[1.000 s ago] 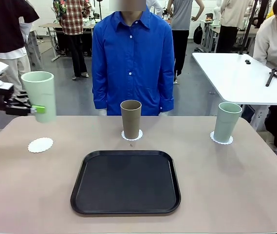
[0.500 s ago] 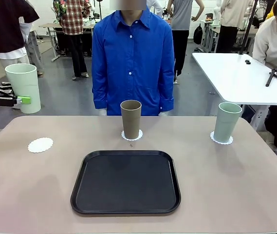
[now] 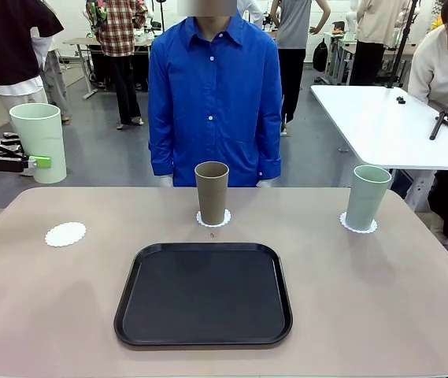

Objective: Place coasters on the table and set cups on them.
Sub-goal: Take one Reusable plastic cup from the Flat Tray and place it on a coaster set by the human.

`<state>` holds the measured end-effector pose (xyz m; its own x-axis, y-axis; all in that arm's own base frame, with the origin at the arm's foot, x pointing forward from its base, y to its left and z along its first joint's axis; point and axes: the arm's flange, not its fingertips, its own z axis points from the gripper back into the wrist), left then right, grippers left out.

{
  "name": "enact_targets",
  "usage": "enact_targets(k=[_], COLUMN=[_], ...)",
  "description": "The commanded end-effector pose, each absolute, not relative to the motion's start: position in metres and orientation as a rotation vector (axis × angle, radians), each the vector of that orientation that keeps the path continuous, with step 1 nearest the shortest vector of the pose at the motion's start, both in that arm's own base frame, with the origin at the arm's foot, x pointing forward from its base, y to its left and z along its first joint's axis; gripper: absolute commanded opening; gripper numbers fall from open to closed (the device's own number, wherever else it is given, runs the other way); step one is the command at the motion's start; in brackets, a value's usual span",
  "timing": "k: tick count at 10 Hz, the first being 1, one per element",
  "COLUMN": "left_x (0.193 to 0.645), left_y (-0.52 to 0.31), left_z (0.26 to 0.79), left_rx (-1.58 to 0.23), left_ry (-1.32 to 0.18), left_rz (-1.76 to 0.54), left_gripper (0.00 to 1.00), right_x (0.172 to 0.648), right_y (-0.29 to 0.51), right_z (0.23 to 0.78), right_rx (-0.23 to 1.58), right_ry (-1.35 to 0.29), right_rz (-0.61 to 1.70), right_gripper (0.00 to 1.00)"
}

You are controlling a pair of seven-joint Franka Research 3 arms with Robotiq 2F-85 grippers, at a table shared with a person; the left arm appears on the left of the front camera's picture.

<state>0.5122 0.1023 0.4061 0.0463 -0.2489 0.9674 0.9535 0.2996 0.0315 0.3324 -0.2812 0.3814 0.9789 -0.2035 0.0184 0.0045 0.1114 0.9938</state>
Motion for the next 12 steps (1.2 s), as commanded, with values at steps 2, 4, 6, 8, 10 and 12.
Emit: enact_targets(k=[2,4,6,8,10,12], left_x=[0.512,0.523,0.527,0.526,0.521,0.515], left_y=[0.102,0.114,0.131,0.135,0.133,0.134], left_z=[0.406,0.393,0.371,0.343,0.318,0.303], left_rx=[-0.805,-1.012,-1.127,-1.156,-1.163,-1.142], left_ry=[-1.145,-1.13,-1.178,-1.199,-1.225,-1.23], left_rz=[-1.089,-1.046,-1.018,-1.049,-1.082,-1.134], left_gripper=[0.84,0.84,0.84,0.84,0.84,0.84], right_x=[0.333,0.333,0.333,0.333,0.333,0.333], right_y=[-0.281,-0.281,-0.281,-0.281,-0.281,-0.281], right_z=[0.382,0.382,0.382,0.382,0.382,0.382], right_rx=[1.449,1.449,1.449,1.449,1.449,1.449], right_ry=[-0.17,-0.17,-0.17,-0.17,-0.17,-0.17], right_rz=[-0.151,-0.151,-0.151,-0.151,-0.151,-0.151], right_gripper=[1.0,1.0,1.0,1.0,1.0,1.0])
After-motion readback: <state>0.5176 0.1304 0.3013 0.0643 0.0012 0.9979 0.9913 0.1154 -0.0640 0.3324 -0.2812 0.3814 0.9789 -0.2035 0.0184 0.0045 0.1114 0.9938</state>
